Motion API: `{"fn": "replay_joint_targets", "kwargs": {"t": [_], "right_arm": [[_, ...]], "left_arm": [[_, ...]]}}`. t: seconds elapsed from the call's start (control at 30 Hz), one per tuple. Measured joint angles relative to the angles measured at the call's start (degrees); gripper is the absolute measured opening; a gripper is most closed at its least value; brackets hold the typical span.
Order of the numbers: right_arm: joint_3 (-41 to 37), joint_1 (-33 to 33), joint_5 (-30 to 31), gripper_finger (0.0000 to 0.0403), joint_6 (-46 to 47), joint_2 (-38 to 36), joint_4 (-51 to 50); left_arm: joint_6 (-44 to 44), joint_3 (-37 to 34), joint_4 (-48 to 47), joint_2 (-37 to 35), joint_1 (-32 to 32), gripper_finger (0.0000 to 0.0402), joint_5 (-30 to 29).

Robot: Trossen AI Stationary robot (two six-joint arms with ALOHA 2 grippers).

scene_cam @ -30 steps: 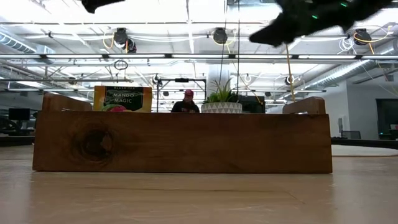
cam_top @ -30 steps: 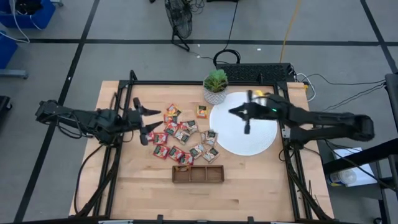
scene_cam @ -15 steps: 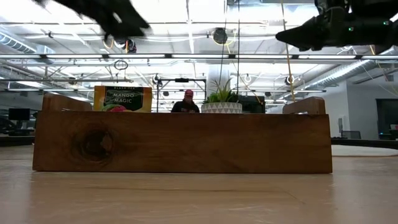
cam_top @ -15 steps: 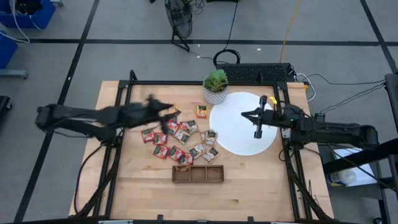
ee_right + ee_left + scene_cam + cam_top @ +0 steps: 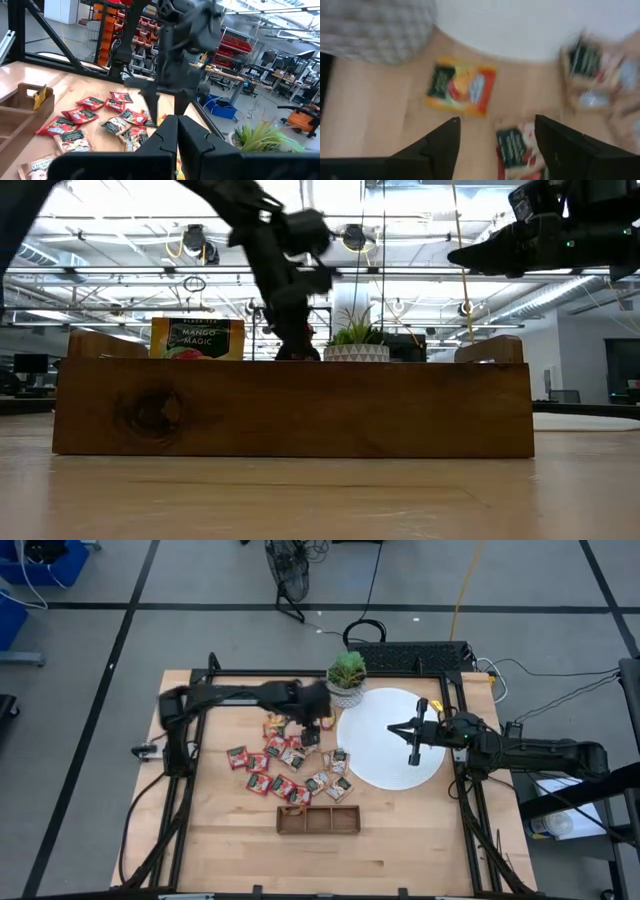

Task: Pick & Place Tea
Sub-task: Put the orange tea bag into the left section of the wooden organizer

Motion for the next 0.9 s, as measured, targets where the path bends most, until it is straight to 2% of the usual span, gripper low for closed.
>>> {"fn": "replay_joint_targets", "kwargs": {"t": [0.17, 0.33, 0.53, 0.7, 0.9], "right_arm": [[-0.59, 0.00, 0.01, 0.0000, -1.21, 0.02, -0.01], [-0.85, 0.00, 0.01, 0.0000, -1.33, 0.02, -0.07], [-0.85, 0.00, -0.01, 0.0000, -1.33, 0.02, -0.07], [-0.85, 0.00, -0.14, 0.0000, -1.44, 0.01, -0.07], [-0.85, 0.02, -0.19, 0.0000, -2.40, 0.02, 0.29]], "left_arm": [[6.57, 6.64, -2.26, 7.89, -2.18, 0.0294, -3.12], [8.41, 9.61, -2.48, 12.27, -2.20, 0.0300, -8.80], [9.05, 10.31, -1.50, 13.81, -0.34, 0.0289, -7.81], [7.90, 10.31, -2.66, 15.30, 1.10, 0.0278, -1.58], [7.31, 10.51, -1.60, 17.23, 1.23, 0.0278, -5.65]]}}
